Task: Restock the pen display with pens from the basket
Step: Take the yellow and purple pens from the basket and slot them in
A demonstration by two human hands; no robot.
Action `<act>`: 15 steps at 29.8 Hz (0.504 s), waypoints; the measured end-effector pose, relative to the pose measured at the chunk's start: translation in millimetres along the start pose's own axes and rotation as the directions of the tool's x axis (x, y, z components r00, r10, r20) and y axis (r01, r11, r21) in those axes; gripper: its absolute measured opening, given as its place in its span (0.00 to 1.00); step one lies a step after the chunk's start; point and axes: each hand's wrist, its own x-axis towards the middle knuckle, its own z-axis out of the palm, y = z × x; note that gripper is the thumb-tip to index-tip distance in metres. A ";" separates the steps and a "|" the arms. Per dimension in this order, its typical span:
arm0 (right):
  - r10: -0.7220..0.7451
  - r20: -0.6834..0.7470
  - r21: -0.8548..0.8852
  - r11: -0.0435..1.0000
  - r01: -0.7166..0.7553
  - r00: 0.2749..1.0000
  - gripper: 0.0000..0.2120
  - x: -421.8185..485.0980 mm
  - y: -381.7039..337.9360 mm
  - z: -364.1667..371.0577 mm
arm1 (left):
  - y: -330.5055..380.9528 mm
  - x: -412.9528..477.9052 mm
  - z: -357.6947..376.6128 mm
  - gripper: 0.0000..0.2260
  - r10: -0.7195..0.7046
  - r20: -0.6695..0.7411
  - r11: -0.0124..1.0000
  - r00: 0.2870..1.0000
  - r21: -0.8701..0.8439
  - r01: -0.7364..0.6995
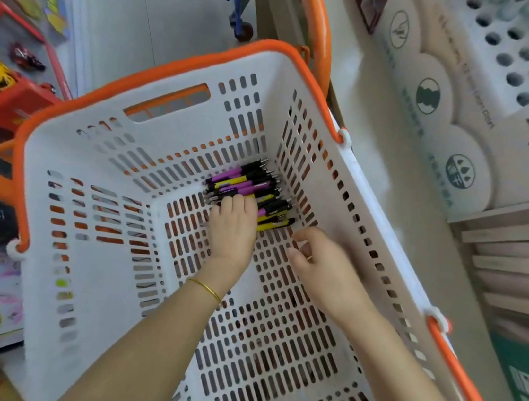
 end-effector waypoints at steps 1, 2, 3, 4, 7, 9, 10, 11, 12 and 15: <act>-0.002 -0.004 0.001 1.000 0.002 1.000 0.13 0.2 0.5 0.2 | 2.4 -5.5 0.2 0.11 -0.004 0.007 1.000 1.000 -0.020 0.004; -0.004 -0.004 0.003 1.000 0.004 1.000 0.14 0.5 1.3 0.6 | 4.7 -10.4 0.3 0.11 -0.017 0.019 0.999 1.000 -0.043 0.018; -0.003 -0.002 0.009 1.000 0.003 1.000 0.14 1.0 1.8 0.9 | 6.7 -14.6 1.2 0.11 -0.032 0.031 0.997 0.999 -0.068 0.034; 0.000 0.004 0.017 1.000 0.000 1.000 0.14 1.3 2.5 1.2 | 8.6 -18.6 1.5 0.11 -0.046 0.046 0.994 0.998 -0.093 0.050; 0.003 0.016 0.042 0.999 -0.004 1.000 0.14 0.9 2.7 1.7 | 12.8 -31.3 3.1 0.15 -0.054 0.087 0.988 0.995 -0.142 0.066; 0.006 0.020 0.053 0.999 -0.007 1.000 0.14 0.6 2.4 1.5 | 13.2 -38.1 4.9 0.20 -0.060 0.116 0.985 0.991 -0.154 0.078; 0.009 0.019 0.056 0.998 -0.010 1.000 0.14 0.6 2.4 1.4 | 12.8 -40.6 5.5 0.24 -0.057 0.136 0.983 0.989 -0.164 0.080; 0.013 0.019 0.060 0.998 -0.014 1.000 0.14 0.7 2.6 1.2 | 12.1 -42.5 6.2 0.26 -0.053 0.147 0.981 0.988 -0.176 0.079; 0.015 0.018 0.065 0.998 -0.016 1.000 0.14 1.0 3.1 1.4 | 11.3 -43.9 6.3 0.28 -0.047 0.153 0.978 0.987 -0.193 0.077; 0.018 0.019 0.073 0.997 -0.019 1.000 0.16 1.6 4.4 2.5 | 10.8 -48.1 5.6 0.30 -0.049 0.154 0.966 0.987 -0.246 0.086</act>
